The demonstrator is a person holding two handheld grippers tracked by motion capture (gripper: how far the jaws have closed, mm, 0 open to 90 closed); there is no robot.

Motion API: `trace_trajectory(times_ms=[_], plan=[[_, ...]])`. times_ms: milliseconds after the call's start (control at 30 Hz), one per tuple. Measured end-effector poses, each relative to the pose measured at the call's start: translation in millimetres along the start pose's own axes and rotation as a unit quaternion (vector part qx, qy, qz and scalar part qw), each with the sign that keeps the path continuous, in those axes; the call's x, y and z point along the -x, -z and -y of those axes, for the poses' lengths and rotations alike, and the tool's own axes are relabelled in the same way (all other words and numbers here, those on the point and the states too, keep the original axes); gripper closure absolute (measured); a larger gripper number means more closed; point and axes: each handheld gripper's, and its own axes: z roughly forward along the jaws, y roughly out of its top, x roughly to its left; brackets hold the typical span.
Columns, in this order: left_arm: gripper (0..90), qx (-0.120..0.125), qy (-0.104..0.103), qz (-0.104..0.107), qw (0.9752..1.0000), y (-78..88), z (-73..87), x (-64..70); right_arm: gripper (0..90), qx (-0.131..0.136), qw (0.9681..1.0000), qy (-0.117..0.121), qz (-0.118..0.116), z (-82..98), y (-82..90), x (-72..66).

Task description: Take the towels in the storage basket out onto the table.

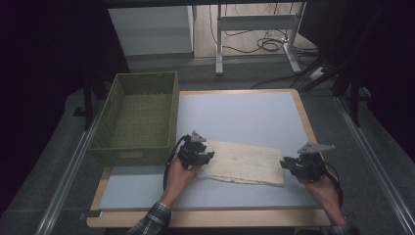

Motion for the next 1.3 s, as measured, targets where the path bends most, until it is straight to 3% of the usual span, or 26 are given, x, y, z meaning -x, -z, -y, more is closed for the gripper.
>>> trace_trajectory(times_ms=[133, 233, 400, 467, 600, 733, 867, 967, 1067, 1167, 1300], plan=[[60.8, 0.003, 0.005, -0.026, 0.9996, -10.6, -9.8, -6.8, 72.3, 0.002, 0.9996, -0.018, 0.022, -13.7, -15.3, 17.6], [61.9, 0.002, 0.008, -0.048, 0.9988, -18.5, -14.6, -13.3, 67.1, -0.003, 0.9990, -0.030, 0.032, -19.1, -30.3, 27.3], [57.6, -0.003, 0.021, -0.083, 0.9963, -27.5, -17.5, -25.4, 61.8, -0.033, 0.9984, -0.022, 0.039, -17.7, -50.6, 30.5], [55.8, -0.007, 0.023, -0.090, 0.9956, -30.0, -16.9, -30.4, 65.3, -0.034, 0.9986, -0.023, 0.033, -14.8, -53.7, 29.1], [54.3, -0.020, 0.030, -0.087, 0.9955, -36.2, -15.6, -35.0, 85.6, -0.039, 0.9989, -0.021, 0.013, -15.6, -52.8, 25.8], [57.7, -0.025, 0.034, -0.067, 0.9969, -39.7, -14.9, -33.1, 86.9, -0.050, 0.9983, -0.008, 0.027, -22.6, -52.4, 31.2], [77.1, -0.030, 0.034, -0.033, 0.9984, -39.4, -15.0, -27.9, 87.2, -0.048, 0.9982, -0.014, 0.033, -28.2, -53.4, 41.9], [84.7, -0.032, 0.027, -0.014, 0.9990, -38.3, -16.5, -21.4, 87.2, -0.047, 0.9979, -0.010, 0.044, -33.8, -55.4, 50.6], [85.7, -0.018, 0.024, 0.003, 0.9995, -37.7, -18.7, -14.6, 87.2, -0.043, 0.9969, -0.015, 0.064, -41.5, -56.1, 63.5], [85.0, -0.020, 0.017, -0.007, 0.9996, -42.2, -21.7, -14.8, 86.9, -0.042, 0.9965, -0.029, 0.066, -46.2, -58.9, 74.8], [71.5, -0.011, 0.020, -0.008, 0.9997, -40.5, -18.9, -18.3, 82.9, -0.033, 0.9972, -0.039, 0.055, -44.5, -57.4, 76.8]])
